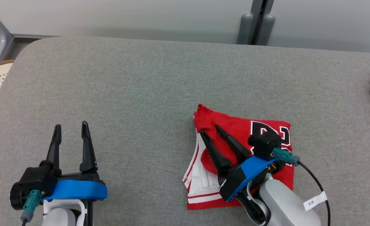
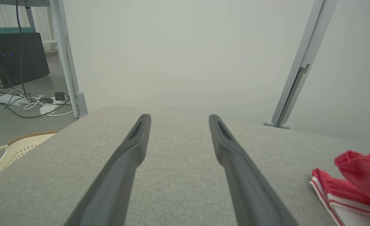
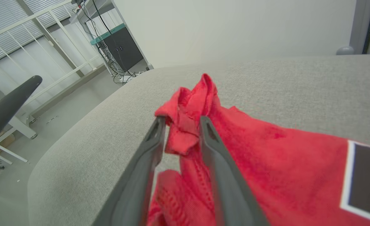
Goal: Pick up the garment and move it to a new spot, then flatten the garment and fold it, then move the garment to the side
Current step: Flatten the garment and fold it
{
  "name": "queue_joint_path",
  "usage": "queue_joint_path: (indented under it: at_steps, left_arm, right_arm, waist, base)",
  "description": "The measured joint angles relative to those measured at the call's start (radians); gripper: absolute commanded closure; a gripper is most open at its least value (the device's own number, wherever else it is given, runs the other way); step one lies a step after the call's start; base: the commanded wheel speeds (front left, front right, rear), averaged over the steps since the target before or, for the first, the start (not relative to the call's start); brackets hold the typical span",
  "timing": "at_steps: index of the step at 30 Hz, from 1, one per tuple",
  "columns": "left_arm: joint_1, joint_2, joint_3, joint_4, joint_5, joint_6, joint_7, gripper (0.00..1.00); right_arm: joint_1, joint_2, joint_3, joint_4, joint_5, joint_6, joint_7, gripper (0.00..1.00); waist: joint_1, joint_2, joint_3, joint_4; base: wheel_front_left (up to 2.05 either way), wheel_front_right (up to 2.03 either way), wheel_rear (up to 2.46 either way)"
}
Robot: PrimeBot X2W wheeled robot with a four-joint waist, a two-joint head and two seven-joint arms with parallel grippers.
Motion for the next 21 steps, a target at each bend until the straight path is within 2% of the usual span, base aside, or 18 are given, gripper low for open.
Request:
queue_joint_path:
  at_steps: [5,8,15,21]
  left_arm:
    - [0.000,0.000,0.012,0.001,0.000,0.000,0.000,0.00]
    - [0.001,0.000,0.015,-0.001,0.001,0.000,0.000,0.00]
    - [0.006,0.000,0.021,-0.008,0.011,-0.002,0.000,0.00]
    - [0.018,0.000,0.026,-0.008,0.018,-0.009,0.000,0.00]
  right_arm:
    - [-0.018,0.001,0.008,0.011,-0.011,0.000,-0.032,0.00]
    - [-0.019,-0.001,-0.037,-0.003,-0.055,0.000,-0.043,0.00]
    - [0.032,-0.063,-0.249,-0.134,-0.171,0.000,-0.054,0.00]
    - [0.148,-0.072,-0.420,-0.233,-0.249,0.000,-0.054,0.00]
  waist:
    - [0.0000,0.0000,-0.005,-0.024]
    - [0.0000,0.0000,-0.014,-0.044]
    - [-0.0001,0.0000,-0.036,-0.094]
    - [-0.0002,0.0000,-0.052,-0.128]
  base:
    - [0.00,0.00,0.00]
    - [0.00,0.00,0.00]
    - [0.00,0.00,0.00]
    - [0.00,0.00,0.00]
